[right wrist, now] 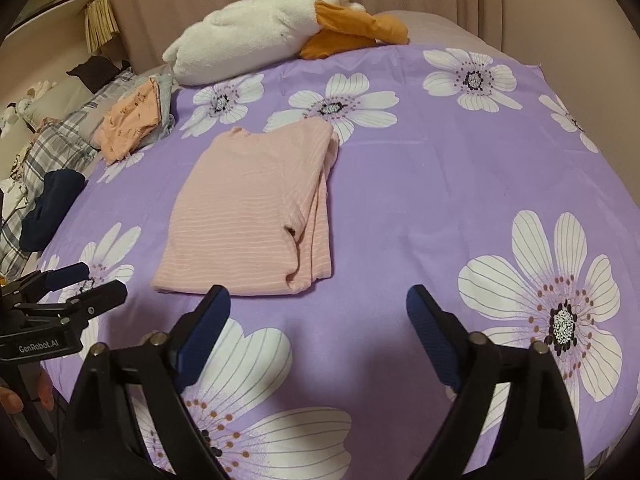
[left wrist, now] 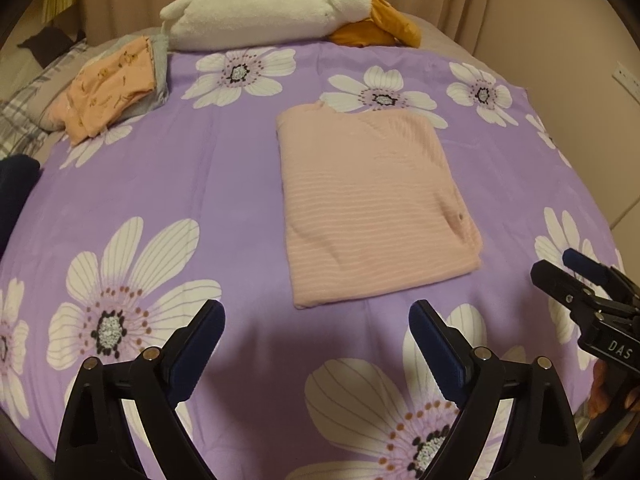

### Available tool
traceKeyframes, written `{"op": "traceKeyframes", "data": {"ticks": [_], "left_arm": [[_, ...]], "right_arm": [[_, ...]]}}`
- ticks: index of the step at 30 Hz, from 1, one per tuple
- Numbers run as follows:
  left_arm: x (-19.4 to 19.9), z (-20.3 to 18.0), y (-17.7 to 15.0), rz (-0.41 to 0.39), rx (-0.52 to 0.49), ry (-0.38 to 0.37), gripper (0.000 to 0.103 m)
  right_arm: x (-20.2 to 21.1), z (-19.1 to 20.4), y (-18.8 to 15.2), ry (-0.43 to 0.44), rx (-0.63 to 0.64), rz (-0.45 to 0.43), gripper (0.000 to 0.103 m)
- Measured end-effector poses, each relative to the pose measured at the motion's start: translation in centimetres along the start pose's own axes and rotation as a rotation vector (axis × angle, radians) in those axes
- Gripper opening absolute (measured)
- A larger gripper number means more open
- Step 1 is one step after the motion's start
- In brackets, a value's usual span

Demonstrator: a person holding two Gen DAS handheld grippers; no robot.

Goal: Fold small clothes

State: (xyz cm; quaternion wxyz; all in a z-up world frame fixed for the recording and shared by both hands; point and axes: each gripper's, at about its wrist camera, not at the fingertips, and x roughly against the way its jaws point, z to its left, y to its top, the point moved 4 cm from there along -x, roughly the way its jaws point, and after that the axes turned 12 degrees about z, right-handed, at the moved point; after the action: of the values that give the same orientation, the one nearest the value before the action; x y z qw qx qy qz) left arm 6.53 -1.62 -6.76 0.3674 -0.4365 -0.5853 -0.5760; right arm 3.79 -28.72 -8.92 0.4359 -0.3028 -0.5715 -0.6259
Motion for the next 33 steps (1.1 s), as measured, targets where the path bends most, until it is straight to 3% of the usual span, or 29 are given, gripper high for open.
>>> {"op": "traceKeyframes", "data": {"ticks": [9, 14, 23, 33], "left_arm": [[0.9, -0.5, -0.6, 0.004, -0.006, 0.028, 0.093], [1.7, -0.9, -0.9, -0.003, -0.015, 0.066, 0.093], [3.6, -1.2, -1.2, -0.027, -0.010, 0.075, 0.093], [6.6, -1.7, -1.3, -0.066, -0.014, 0.055, 0.093]], "right_arm": [[1.9, 0.7, -0.3, 0.002, 0.015, -0.039, 0.102], [2.8, 1.3, -0.5, 0.001, 0.029, -0.051, 0.102], [4.5, 2.1, -1.1, 0.001, 0.047, -0.048, 0.103], [8.3, 2.9, -0.6, 0.000, 0.059, -0.103, 0.103]]}}
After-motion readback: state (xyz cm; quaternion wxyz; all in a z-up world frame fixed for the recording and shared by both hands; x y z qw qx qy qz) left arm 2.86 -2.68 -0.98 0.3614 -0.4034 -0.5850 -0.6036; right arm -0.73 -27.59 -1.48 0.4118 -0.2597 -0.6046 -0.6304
